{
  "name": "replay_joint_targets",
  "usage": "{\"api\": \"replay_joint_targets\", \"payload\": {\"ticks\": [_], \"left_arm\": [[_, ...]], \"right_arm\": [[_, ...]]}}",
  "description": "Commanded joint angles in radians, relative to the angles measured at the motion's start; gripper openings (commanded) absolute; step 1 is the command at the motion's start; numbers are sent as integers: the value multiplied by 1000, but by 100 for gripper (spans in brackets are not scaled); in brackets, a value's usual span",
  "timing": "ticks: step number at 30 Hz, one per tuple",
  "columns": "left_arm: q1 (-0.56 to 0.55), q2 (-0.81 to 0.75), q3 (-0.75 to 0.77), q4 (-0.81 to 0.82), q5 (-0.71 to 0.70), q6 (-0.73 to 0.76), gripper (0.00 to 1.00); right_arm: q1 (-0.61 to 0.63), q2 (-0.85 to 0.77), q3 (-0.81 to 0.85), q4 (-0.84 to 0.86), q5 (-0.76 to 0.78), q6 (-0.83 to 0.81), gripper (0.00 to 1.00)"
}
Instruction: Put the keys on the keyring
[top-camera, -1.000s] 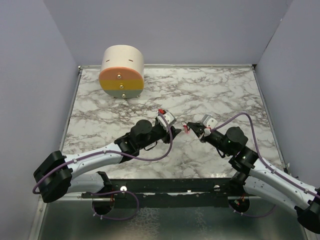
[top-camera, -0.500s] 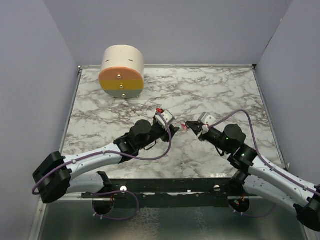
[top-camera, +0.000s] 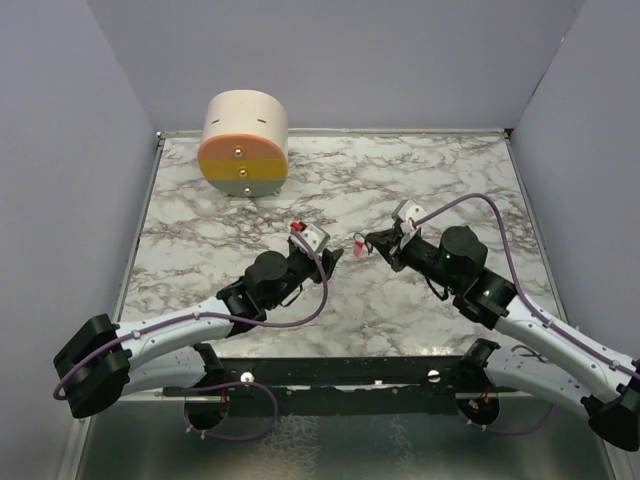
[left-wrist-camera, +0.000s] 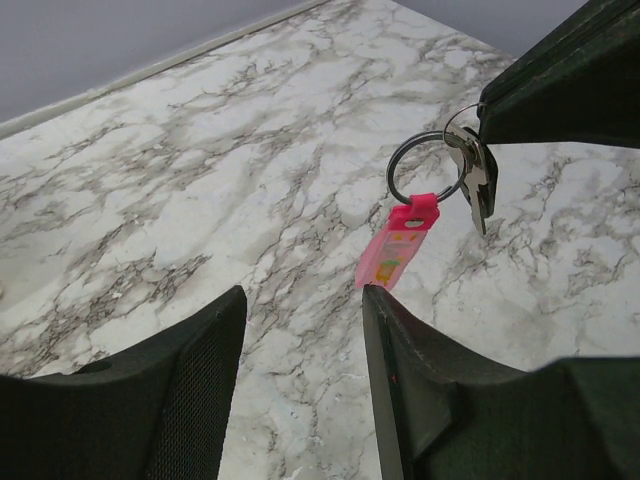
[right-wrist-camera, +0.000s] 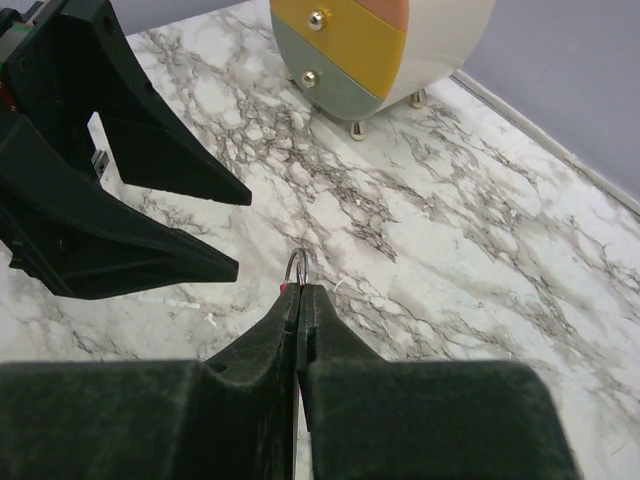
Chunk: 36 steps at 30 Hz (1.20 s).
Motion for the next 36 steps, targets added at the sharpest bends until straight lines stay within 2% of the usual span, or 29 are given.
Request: {"api": "replay_joint_targets", "payload": {"ticks": [1,20,36], "left_arm": [[3,-26,-21,98,-59,-13,52],[0,-11,-107,312,-51,42,52],[-3,172,-100,539,-90,204,54]], "right_arm": [[2,35,73,-85,17,76,1],[2,176,257,-234,132,288,1],[2,316,407,-306,210,386,1]]}}
